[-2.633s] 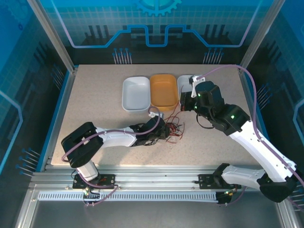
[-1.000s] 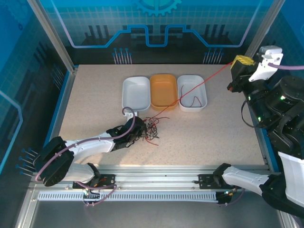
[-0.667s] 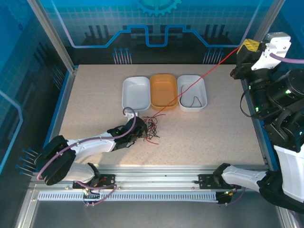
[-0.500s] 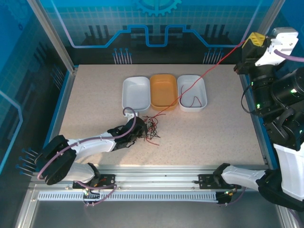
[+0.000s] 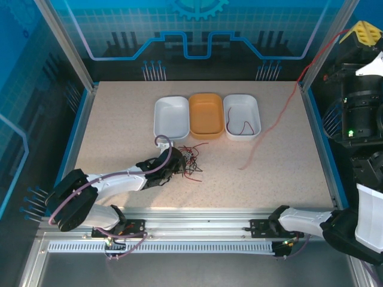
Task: Untangle the cables
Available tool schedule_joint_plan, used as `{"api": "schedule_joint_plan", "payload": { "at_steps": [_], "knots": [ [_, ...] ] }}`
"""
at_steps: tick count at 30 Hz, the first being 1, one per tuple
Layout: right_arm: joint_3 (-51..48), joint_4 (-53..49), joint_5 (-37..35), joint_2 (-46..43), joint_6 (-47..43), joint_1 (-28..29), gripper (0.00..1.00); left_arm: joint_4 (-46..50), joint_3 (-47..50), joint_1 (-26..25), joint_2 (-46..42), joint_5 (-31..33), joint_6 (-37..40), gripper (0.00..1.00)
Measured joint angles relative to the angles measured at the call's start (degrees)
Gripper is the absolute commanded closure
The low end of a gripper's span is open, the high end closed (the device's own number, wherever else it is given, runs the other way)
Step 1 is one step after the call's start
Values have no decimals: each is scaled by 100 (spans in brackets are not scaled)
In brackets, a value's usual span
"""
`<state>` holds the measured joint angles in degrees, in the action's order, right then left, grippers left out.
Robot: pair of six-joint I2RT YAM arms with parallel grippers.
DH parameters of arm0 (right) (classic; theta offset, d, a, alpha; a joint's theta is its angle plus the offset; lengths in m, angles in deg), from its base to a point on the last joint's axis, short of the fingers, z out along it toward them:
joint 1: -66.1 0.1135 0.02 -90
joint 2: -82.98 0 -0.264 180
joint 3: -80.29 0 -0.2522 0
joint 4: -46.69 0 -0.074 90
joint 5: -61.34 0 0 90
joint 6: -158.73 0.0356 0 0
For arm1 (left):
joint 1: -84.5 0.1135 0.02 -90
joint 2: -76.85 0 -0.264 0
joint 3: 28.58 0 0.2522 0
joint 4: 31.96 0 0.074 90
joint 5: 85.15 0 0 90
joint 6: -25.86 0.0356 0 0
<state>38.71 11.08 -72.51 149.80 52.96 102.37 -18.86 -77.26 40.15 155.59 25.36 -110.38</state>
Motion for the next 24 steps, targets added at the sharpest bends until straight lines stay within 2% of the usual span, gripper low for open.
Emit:
{"api": "schedule_joint_plan", "payload": {
  "at_steps": [6, 13, 24],
  "knots": [
    [205, -13, -153, 490, -256, -9, 100, 0, 7, 0, -2, -116, -61, 40],
    [249, -26, -223, 1213, -553, -9, 100, 0, 15, 0, -87, -459, -103, 1],
    [190, 986, -173, 1779, -1130, -280, 100, 203, 15, 0, -1027, -688, -144, 1]
  ]
}}
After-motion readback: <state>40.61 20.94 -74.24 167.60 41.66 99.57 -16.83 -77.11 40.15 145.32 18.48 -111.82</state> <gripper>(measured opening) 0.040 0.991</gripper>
